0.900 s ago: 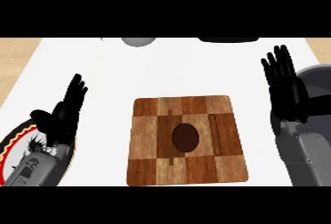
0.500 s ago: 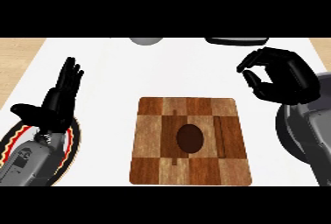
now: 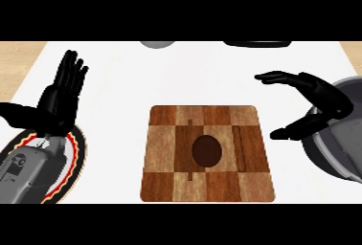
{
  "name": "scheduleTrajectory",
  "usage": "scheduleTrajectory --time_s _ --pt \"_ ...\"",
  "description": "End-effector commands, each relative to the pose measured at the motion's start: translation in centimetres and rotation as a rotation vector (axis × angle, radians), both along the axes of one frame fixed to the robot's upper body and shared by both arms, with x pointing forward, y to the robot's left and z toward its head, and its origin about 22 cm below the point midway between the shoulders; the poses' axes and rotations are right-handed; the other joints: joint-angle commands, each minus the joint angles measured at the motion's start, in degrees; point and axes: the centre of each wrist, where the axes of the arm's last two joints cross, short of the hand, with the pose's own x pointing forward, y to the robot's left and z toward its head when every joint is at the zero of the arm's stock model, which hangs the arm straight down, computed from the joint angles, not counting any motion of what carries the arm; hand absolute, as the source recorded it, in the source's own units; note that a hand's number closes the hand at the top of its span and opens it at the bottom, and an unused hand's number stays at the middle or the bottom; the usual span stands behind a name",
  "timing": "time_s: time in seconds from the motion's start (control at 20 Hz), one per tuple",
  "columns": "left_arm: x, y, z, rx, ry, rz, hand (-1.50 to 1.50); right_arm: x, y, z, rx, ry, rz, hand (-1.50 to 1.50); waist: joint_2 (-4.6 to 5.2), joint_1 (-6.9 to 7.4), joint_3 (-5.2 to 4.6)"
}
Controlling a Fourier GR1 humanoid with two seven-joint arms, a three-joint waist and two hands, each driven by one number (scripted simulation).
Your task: Pick the cupcake from the cutting board and place it in the pot
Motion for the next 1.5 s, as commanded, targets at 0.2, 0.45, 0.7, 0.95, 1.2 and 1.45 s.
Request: scheduleTrajectory --time_s 0.2,0.45,0.7,0.95,1.2,1.45 --pt "0.2 1.6 1.1 0.001 0.001 0.028 0.00 0.6 0.4 0.9 -0.357 -0.099 0.121 -1.50 -0.67 -1.53 -0.14" --pt "-0.7 2.1 0.7 -0.002 -0.001 0.035 0.00 -0.2 5.8 3.8 -0.537 -0.136 0.142 -1.50 -1.03 -2.11 -0.21" --pt "0.8 -0.7 1.5 0.003 0.020 0.024 0.00 -0.8 8.6 2.2 -0.647 -0.101 0.136 -1.50 -0.74 -2.21 -0.15" --pt "-1.1 1.5 -0.7 -0.001 0.019 0.046 0.00 -2.6 10.1 0.1 -0.704 -0.035 0.117 -1.50 -0.78 -2.00 -0.17" --pt "-1.5 0.4 -0.7 -0.005 0.003 0.032 0.00 -3.3 11.0 -1.5 -0.729 0.012 0.138 -1.50 -0.80 -2.07 -0.15" --pt "-1.4 0.6 1.4 -0.001 -0.002 0.028 0.00 -3.3 12.6 -3.1 -0.728 -0.025 0.152 -1.50 -0.79 -1.90 -0.13"
